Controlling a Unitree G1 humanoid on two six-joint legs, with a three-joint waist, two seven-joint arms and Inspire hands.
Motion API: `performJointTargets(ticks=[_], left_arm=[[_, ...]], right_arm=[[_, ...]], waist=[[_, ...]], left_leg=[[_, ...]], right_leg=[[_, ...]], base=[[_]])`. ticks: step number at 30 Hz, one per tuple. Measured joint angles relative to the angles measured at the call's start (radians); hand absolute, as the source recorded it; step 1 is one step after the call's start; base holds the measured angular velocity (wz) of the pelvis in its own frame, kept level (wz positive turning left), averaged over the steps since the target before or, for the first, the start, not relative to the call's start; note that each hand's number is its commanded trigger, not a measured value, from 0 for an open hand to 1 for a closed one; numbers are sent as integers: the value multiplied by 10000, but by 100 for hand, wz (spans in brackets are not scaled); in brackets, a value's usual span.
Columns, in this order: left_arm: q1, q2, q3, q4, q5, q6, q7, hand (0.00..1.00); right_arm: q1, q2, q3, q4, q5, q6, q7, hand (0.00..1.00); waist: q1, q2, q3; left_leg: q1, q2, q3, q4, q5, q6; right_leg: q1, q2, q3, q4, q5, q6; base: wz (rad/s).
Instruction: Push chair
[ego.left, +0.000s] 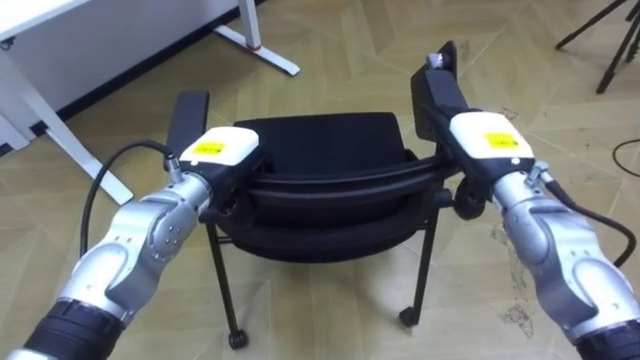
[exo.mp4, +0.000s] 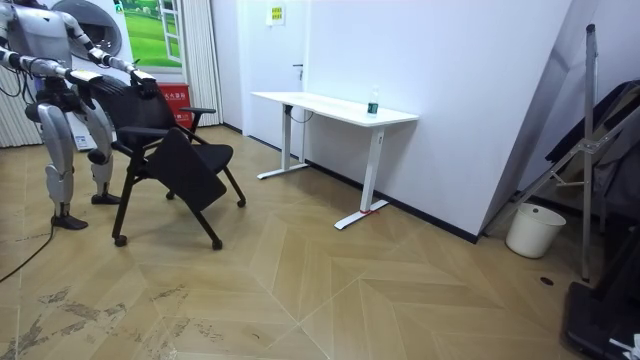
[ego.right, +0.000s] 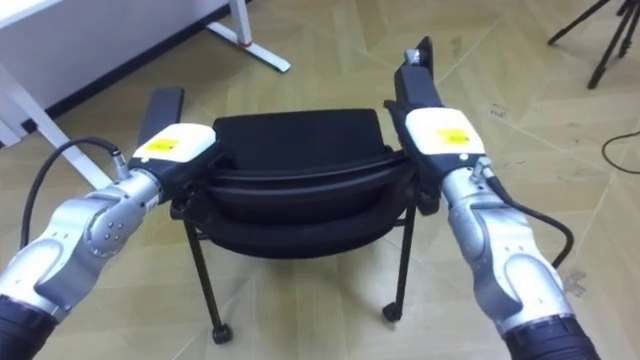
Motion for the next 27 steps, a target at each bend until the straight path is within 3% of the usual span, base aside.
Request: performJointTargets(ticks=[17, 21, 22, 23, 24, 26, 27], left_arm=[[-128, 5, -121, -4, 35, -38, -35, 100], [-238, 0, -353, -5, 29, 2, 6, 100], [-287, -30, -413, -4, 30, 3, 7, 100], [-288, -46, -435, -5, 30, -11, 34, 100], [-288, -46, -438, -6, 29, -21, 37, 100], [-290, -45, -438, -6, 29, -30, 36, 100], [-290, -45, -438, -6, 30, -29, 37, 100]], right_arm=[[-15, -243, 225, 16, -56, 54, 18, 0], [-15, -375, 434, 85, -99, 71, -72, 0], [-20, -392, 503, 148, -188, 74, -110, 8], [-19, -397, 509, 203, -238, 74, -198, 35], [-15, -401, 517, 211, -240, 74, -216, 44], [-14, -443, 564, 214, -244, 77, -256, 100], [-14, -467, 591, 213, -250, 80, -271, 100]], waist=[[-27, -77, -13], [132, -99, -19], [211, -99, -18], [243, -104, -21], [249, -105, -22], [249, -105, -22], [249, -104, -23]], left_leg=[[-114, -4, -188, 39, 0, -1], [-110, -3, -190, 36, 1, -1], [-119, -3, -189, 28, 1, -1], [-123, -3, -192, 28, 1, -1], [-122, -3, -193, 30, 1, -1], [-125, -3, -194, 31, 1, -1], [-127, -3, -196, 31, 1, -1]], right_leg=[[5, 2, -187, -9, 0, 0], [0, 3, -203, -6, 0, 0], [-17, 3, -203, -6, 0, 0], [-13, 3, -209, -7, 0, 0], [-9, 3, -214, -7, 0, 1], [-3, 3, -221, -10, 0, 0], [-2, 3, -224, -10, 0, 0]], base=[[2], [2], [0], [0], [0], [0], [0]])
